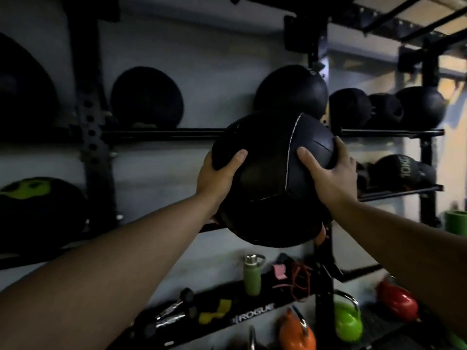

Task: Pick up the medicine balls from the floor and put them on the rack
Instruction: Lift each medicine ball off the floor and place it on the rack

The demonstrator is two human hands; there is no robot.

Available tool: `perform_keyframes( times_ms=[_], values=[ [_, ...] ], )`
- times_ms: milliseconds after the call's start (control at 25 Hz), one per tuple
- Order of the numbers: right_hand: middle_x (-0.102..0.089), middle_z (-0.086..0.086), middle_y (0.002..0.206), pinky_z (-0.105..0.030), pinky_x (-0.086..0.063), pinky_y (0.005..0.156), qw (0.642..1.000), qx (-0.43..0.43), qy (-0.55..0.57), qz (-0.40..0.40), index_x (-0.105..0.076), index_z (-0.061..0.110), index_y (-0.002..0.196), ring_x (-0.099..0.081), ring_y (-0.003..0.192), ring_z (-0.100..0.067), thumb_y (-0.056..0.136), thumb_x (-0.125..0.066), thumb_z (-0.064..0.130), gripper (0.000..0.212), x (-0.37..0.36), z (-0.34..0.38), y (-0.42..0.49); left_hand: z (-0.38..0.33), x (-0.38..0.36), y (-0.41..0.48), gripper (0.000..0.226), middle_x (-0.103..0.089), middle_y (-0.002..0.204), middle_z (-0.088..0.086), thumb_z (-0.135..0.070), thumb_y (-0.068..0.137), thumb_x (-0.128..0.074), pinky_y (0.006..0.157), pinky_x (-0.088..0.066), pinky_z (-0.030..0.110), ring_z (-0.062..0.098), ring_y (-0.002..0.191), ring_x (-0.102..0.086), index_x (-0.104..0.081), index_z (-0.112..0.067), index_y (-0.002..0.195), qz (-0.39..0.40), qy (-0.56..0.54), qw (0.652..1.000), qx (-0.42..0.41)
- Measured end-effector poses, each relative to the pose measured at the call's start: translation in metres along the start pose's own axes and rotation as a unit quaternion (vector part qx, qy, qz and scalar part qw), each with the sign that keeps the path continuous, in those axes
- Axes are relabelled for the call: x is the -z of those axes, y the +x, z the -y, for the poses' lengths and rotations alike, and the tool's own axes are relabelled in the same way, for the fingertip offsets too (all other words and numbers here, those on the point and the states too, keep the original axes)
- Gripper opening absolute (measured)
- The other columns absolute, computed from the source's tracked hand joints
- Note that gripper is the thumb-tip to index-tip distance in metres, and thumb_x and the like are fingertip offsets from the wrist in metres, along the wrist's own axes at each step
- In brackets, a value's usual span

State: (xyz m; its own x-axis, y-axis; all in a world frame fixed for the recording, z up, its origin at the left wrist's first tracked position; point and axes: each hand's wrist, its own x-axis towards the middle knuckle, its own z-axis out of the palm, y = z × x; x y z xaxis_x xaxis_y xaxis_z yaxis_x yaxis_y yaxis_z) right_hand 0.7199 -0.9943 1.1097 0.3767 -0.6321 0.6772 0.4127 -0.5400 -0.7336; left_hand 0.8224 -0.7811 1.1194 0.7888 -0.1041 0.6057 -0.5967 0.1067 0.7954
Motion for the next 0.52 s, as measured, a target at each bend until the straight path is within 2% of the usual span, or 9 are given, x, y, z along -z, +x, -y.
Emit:
perform_keyframes(
  times_ms=[160, 280, 360, 440, 480, 520],
  values=[
    [-0.041, -0.003, 0.154, -0.056, -0.036, 0.116, 0.998, 0.001, 0.046, 0.038, -0.03, 0.046, 0.155, -0.042, 0.142, -0.032, 0.052, -0.061, 0.097, 0.118, -0.093, 0.01, -0.004, 0.009, 0.074, 0.037, 0.112, -0.069, 0.136, -0.006, -0.084, 0.054, -0.08, 0.107, -0.056, 0.042, 0.016, 0.12, -0.068, -0.055, -0.034, 0.151, -0.037, 0.032, 0.999, -0.007],
    [-0.046, -0.001, 0.15, -0.056, -0.041, 0.112, 0.994, -0.006, 0.078, 0.074, -0.036, 0.045, 0.152, -0.047, 0.138, -0.031, 0.051, -0.061, 0.098, 0.116, -0.187, -0.006, -0.004, 0.049, 0.13, 0.079, 0.115, -0.068, 0.139, -0.004, -0.087, 0.054, -0.077, 0.109, -0.054, 0.043, 0.021, 0.124, -0.066, -0.053, -0.034, 0.153, -0.075, 0.058, 0.995, 0.013],
    [-0.05, -0.002, 0.147, -0.058, -0.043, 0.109, 0.991, -0.018, 0.085, 0.101, -0.039, 0.045, 0.149, -0.049, 0.136, -0.033, 0.051, -0.061, 0.099, 0.114, -0.257, -0.026, -0.008, 0.084, 0.169, 0.111, 0.114, -0.067, 0.137, -0.004, -0.089, 0.054, -0.074, 0.102, -0.055, 0.039, 0.023, 0.123, -0.066, -0.055, -0.032, 0.151, -0.098, 0.083, 0.991, 0.037],
    [-0.047, -0.004, 0.148, -0.059, -0.042, 0.11, 0.987, -0.032, 0.084, 0.136, -0.037, 0.046, 0.149, -0.047, 0.137, -0.036, 0.049, -0.059, 0.101, 0.117, -0.319, -0.043, -0.014, 0.119, 0.206, 0.141, 0.101, -0.065, 0.133, -0.004, -0.087, 0.064, -0.073, 0.084, -0.053, 0.033, 0.022, 0.113, -0.066, -0.055, -0.034, 0.148, -0.121, 0.109, 0.984, 0.071],
    [-0.046, -0.004, 0.15, -0.059, -0.041, 0.111, 0.984, -0.021, 0.08, 0.155, -0.036, 0.047, 0.15, -0.046, 0.138, -0.035, 0.049, -0.059, 0.102, 0.117, -0.346, -0.047, -0.011, 0.135, 0.223, 0.155, 0.094, -0.063, 0.133, -0.003, -0.086, 0.071, -0.07, 0.08, -0.049, 0.033, 0.021, 0.108, -0.064, -0.053, -0.036, 0.15, -0.132, 0.11, 0.981, 0.089],
    [-0.045, -0.003, 0.151, -0.059, -0.04, 0.112, 0.981, 0.004, 0.078, 0.175, -0.036, 0.048, 0.15, -0.045, 0.139, -0.034, 0.05, -0.058, 0.102, 0.115, -0.375, -0.048, -0.003, 0.151, 0.24, 0.172, 0.092, -0.061, 0.137, -0.001, -0.085, 0.077, -0.065, 0.085, -0.049, 0.034, 0.023, 0.111, -0.064, -0.05, -0.037, 0.154, -0.147, 0.107, 0.978, 0.103]
  ],
)
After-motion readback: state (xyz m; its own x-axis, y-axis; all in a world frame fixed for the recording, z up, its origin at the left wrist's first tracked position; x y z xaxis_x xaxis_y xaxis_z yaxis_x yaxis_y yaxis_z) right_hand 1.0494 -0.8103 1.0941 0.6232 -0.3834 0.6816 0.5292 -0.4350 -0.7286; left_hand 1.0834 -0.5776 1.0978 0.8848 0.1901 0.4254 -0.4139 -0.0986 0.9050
